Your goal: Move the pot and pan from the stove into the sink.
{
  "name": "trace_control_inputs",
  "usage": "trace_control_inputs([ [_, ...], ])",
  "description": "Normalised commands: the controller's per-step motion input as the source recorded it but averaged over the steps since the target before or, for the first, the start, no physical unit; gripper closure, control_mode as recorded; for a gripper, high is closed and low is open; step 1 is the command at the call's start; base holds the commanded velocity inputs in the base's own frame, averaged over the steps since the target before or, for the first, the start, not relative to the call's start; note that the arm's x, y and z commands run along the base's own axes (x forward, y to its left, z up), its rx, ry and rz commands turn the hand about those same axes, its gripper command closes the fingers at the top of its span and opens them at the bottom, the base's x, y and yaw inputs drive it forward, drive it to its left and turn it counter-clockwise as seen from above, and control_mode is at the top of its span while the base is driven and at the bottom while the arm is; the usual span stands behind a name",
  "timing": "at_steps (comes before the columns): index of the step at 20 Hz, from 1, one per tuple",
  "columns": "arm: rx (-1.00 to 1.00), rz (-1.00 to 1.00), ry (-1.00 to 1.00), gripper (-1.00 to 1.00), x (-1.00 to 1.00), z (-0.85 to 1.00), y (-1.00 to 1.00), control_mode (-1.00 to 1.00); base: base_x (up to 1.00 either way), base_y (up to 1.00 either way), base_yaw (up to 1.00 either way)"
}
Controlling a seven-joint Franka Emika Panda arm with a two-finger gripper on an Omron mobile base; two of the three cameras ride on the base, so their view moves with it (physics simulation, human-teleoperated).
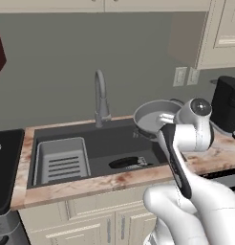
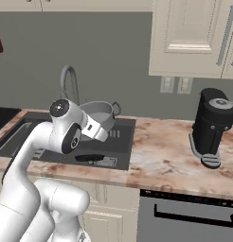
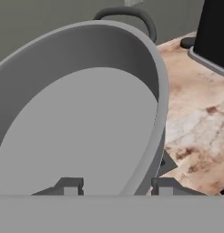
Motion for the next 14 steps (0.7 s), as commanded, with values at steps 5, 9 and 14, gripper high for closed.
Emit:
trace_control_inputs([
  [5,0.0,0.0,0.07,1.0,0.2,-0.26,0.0,-1.0,0.0,0.0,0.0],
  [9,0.01,0.01,0.08,1.0,0.17,-0.28,0.0,-1.0,0.0,0.0,0.0],
  [14,0.02,0.01,0.08,1.0,0.2,-0.26,0.0,-1.0,0.0,0.0,0.0],
])
